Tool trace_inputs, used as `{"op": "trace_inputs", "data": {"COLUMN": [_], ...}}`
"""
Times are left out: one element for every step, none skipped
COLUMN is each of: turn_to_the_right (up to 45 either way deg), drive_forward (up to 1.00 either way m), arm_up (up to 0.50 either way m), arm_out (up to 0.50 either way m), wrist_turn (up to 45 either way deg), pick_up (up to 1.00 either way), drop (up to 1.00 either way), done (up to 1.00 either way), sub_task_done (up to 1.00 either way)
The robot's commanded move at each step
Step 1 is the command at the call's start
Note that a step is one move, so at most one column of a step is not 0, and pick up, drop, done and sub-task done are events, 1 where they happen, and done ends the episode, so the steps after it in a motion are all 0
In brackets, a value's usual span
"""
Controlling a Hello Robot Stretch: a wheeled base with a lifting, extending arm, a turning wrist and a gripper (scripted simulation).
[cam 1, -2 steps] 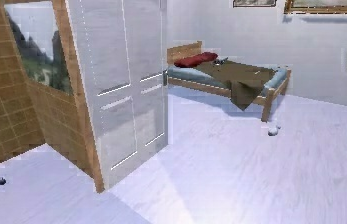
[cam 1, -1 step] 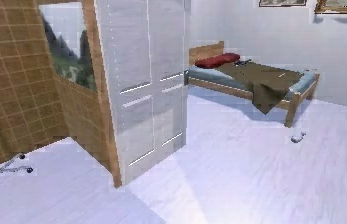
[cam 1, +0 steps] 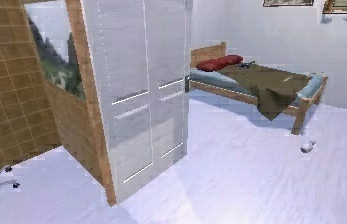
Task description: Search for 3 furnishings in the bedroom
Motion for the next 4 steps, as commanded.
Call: {"op": "trace_inputs", "data": {"turn_to_the_right": [42.0,0.0,0.0,45.0], "drive_forward": [0.00,1.00,0.70,0.00], "arm_up": [0.00,0.00,0.00,0.00], "arm_out": [0.00,0.00,0.00,0.00], "wrist_turn": [0.0,0.0,0.0,0.0], "pick_up": [0.00,0.00,0.00,0.00], "drop": [0.00,0.00,0.00,0.00], "done": [0.00,0.00,0.00,0.00], "sub_task_done": [0.00,0.00,0.00,0.00]}}
